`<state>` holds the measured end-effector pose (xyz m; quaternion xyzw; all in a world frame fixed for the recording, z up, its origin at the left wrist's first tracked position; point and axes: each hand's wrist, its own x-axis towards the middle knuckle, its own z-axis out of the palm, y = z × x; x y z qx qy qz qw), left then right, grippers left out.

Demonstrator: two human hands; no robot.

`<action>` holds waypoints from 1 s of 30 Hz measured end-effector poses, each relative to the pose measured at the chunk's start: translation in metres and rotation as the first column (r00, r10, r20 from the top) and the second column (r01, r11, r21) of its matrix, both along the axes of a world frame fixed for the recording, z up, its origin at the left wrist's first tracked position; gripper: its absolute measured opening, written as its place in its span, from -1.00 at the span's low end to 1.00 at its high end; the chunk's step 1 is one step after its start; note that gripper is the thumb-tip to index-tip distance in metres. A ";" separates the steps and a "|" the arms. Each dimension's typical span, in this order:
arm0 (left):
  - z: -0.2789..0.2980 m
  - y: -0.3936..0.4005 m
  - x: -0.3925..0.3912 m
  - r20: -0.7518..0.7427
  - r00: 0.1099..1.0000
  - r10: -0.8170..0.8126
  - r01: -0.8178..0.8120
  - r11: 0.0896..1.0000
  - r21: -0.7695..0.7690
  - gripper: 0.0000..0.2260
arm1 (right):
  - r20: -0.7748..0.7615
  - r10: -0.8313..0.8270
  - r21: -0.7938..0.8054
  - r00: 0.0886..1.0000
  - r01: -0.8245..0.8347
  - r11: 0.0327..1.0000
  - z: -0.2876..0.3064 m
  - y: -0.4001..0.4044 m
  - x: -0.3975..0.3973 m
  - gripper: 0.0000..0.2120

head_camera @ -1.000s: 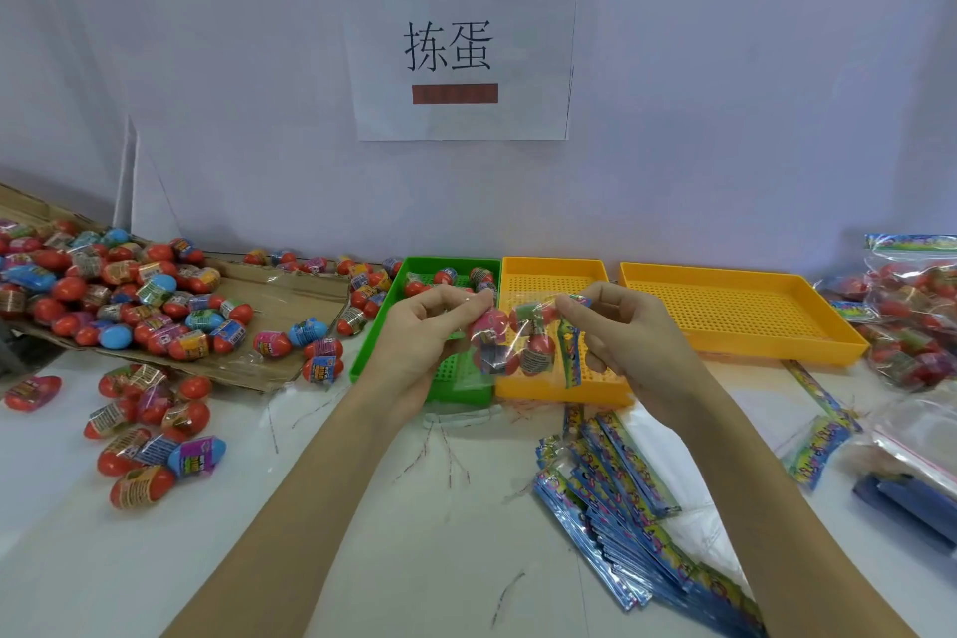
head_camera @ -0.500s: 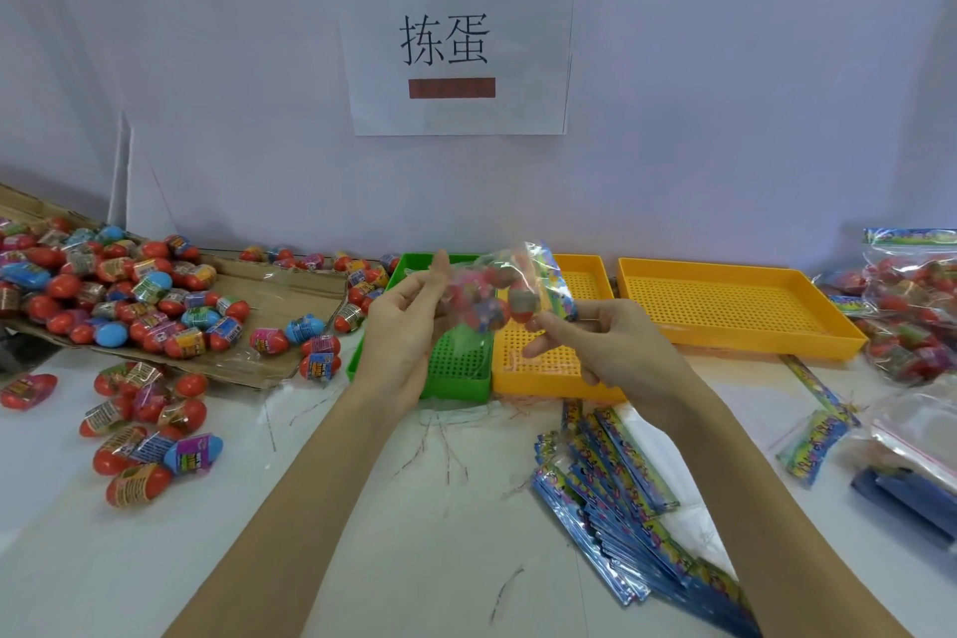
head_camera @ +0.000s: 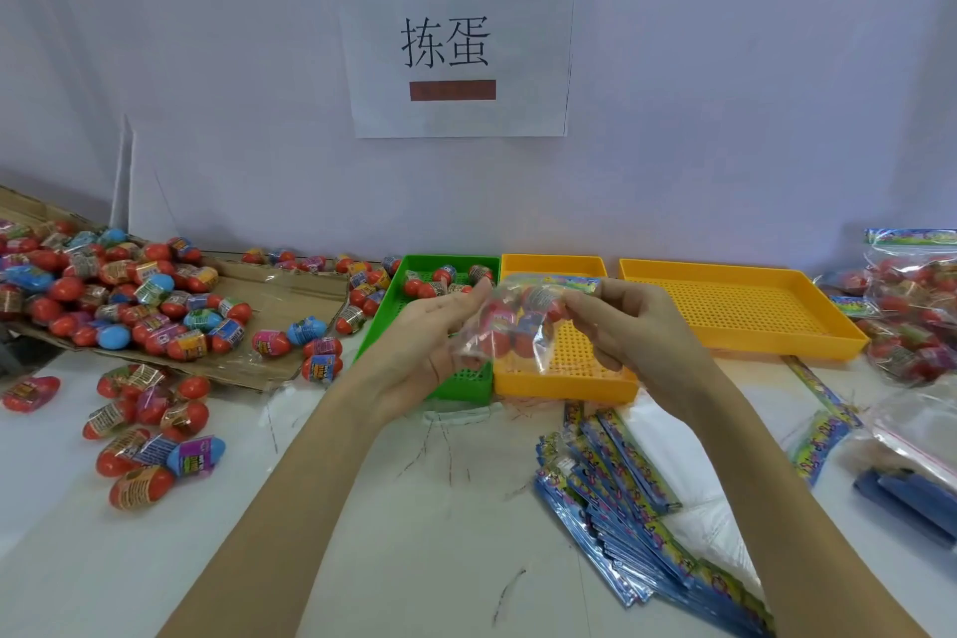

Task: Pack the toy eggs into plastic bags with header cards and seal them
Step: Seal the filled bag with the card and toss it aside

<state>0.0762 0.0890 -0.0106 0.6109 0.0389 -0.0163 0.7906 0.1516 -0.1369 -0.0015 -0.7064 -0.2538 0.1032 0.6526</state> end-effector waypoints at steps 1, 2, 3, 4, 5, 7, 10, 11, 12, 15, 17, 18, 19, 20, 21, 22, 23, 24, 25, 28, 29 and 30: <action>-0.001 -0.001 0.000 -0.017 1.000 -0.013 0.013 1.000 -0.025 -0.63 | -0.038 0.038 0.045 0.999 -0.036 0.998 0.000 0.001 -0.001 -0.68; -0.001 -0.002 0.000 -0.017 1.000 -0.019 0.018 0.998 -0.060 -0.63 | -0.070 0.076 0.097 0.995 -0.069 0.993 0.000 0.002 -0.001 -0.73; -0.001 -0.003 0.000 -0.004 1.000 -0.013 0.013 0.995 -0.096 -0.63 | -0.093 0.099 0.142 0.991 -0.086 0.986 0.000 0.003 -0.002 -0.76; -0.001 -0.003 0.000 0.009 1.000 0.010 -0.009 0.990 -0.138 -0.65 | -0.101 0.098 0.171 0.990 -0.080 0.982 0.000 0.005 -0.002 -0.76; -0.001 -0.004 0.000 0.031 0.998 0.048 -0.042 0.984 -0.174 -0.69 | -0.087 0.075 0.183 0.993 -0.058 0.981 -0.001 0.006 -0.002 -0.75; -0.003 -0.004 0.004 0.099 0.983 0.152 -0.128 0.969 -0.209 -0.80 | -0.030 0.002 0.171 1.000 0.003 0.985 -0.002 0.010 -0.003 -0.76; -0.008 -0.006 0.008 0.268 0.900 0.344 -0.316 0.938 -0.142 -0.84 | -0.122 0.045 0.144 0.991 -0.027 0.989 -0.003 0.018 -0.009 -0.63; -0.010 -0.005 0.009 0.332 0.854 0.401 -0.390 0.915 -0.103 -0.82 | -0.176 0.092 0.117 0.980 -0.071 0.991 -0.004 0.021 -0.012 -0.52; -0.012 -0.005 0.010 0.387 0.808 0.444 -0.457 0.887 -0.062 -0.81 | -0.207 0.129 0.097 0.970 -0.111 0.989 -0.005 0.023 -0.013 -0.46; -0.014 -0.008 0.009 0.445 0.759 0.476 -0.532 0.847 0.001 -0.66 | -0.177 0.123 0.115 0.977 -0.103 0.988 -0.005 0.028 -0.017 -0.55; -0.009 -0.009 0.007 0.338 0.826 0.451 -0.443 0.890 -0.104 -0.48 | -0.136 0.113 0.125 0.984 -0.097 0.987 -0.003 0.025 -0.015 -0.62; -0.005 -0.008 0.007 0.262 0.879 0.398 -0.363 0.916 -0.172 -0.42 | -0.134 0.155 0.134 0.979 -0.137 0.981 -0.002 0.022 -0.014 -0.66; -0.003 -0.005 0.005 0.202 0.928 0.313 -0.271 0.939 -0.211 -0.37 | -0.142 0.216 0.146 0.966 -0.195 0.970 0.000 0.018 -0.012 -0.70; -0.001 -0.001 0.004 0.167 0.960 0.224 -0.188 0.960 -0.206 -0.32 | -0.150 0.279 0.156 0.948 -0.256 0.954 0.002 0.014 -0.011 -0.75; 0.000 0.002 0.002 0.151 0.975 0.160 -0.133 0.975 -0.177 -0.32 | -0.155 0.327 0.157 0.932 -0.303 0.940 0.003 0.011 -0.010 -0.79; 0.000 0.004 0.002 0.138 0.981 0.135 -0.117 0.985 -0.129 -0.38 | -0.156 0.350 0.148 0.924 -0.329 0.933 0.003 0.009 -0.009 -0.82; 0.000 0.004 0.001 0.127 0.982 0.141 -0.135 0.990 -0.051 -0.46 | -0.154 0.350 0.125 0.924 -0.333 0.935 0.002 0.008 -0.008 -0.83; -0.001 0.003 0.001 0.133 0.979 0.155 -0.163 0.985 0.054 -0.53 | -0.146 0.331 0.093 0.932 -0.320 0.943 0.001 0.009 -0.007 -0.85; -0.003 0.002 0.001 0.160 0.973 0.166 -0.190 0.970 0.150 -0.59 | -0.136 0.306 0.061 0.942 -0.300 0.952 0.000 0.009 -0.007 -0.87; -0.007 -0.004 0.000 0.282 0.932 0.229 -0.292 0.933 0.210 -0.68 | -0.142 0.233 0.039 0.962 -0.230 0.972 -0.002 0.010 -0.006 -0.86; -0.007 -0.006 0.001 0.316 0.911 0.265 -0.336 0.922 0.194 -0.69 | -0.144 0.204 0.047 0.968 -0.200 0.979 -0.002 0.010 -0.006 -0.83; -0.007 -0.007 0.002 0.341 0.887 0.312 -0.387 0.905 0.177 -0.70 | -0.137 0.179 0.051 0.974 -0.174 0.984 -0.002 0.009 -0.005 -0.79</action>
